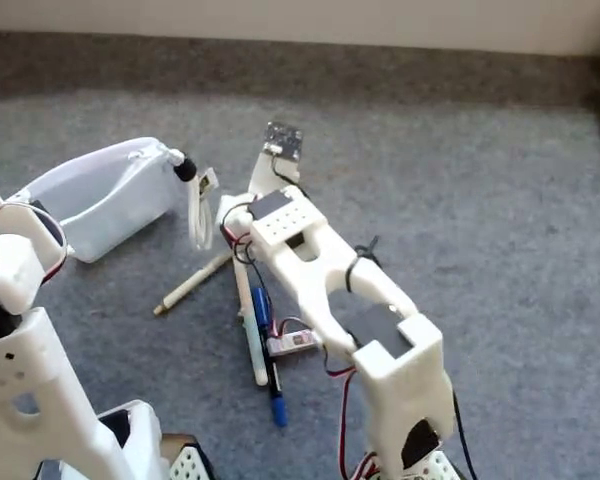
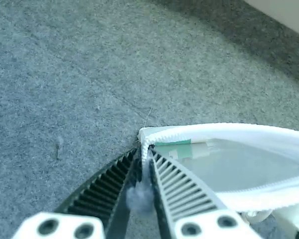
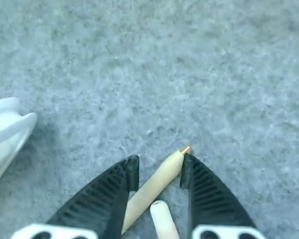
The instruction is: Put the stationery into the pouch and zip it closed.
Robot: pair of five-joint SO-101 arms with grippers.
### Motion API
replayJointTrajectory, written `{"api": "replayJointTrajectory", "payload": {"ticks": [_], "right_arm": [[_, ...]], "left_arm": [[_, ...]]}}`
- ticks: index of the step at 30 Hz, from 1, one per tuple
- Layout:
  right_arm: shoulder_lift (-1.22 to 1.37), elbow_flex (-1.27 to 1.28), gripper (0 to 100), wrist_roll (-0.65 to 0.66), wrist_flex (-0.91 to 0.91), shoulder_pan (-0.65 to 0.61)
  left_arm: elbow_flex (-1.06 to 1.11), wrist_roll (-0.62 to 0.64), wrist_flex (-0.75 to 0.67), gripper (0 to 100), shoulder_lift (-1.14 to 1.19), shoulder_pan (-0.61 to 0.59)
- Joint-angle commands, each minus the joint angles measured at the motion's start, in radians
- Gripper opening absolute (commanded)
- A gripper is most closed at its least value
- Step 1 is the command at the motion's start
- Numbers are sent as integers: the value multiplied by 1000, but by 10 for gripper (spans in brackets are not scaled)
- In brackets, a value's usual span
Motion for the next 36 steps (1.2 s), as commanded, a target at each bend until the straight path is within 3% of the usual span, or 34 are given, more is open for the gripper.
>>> {"api": "replayJointTrajectory", "payload": {"ticks": [1,17,22,36], "right_arm": [[22,-110,138,-11,39,-21],[400,-682,133,-12,530,-19],[487,-825,36,-12,621,-16],[527,-1287,5,-5,952,-16]], "left_arm": [[-1,-5,-12,7,-1,-13],[22,-5,-18,7,-1,-12],[21,-5,-18,7,-1,-12],[18,-5,-18,7,-1,-10]]}}
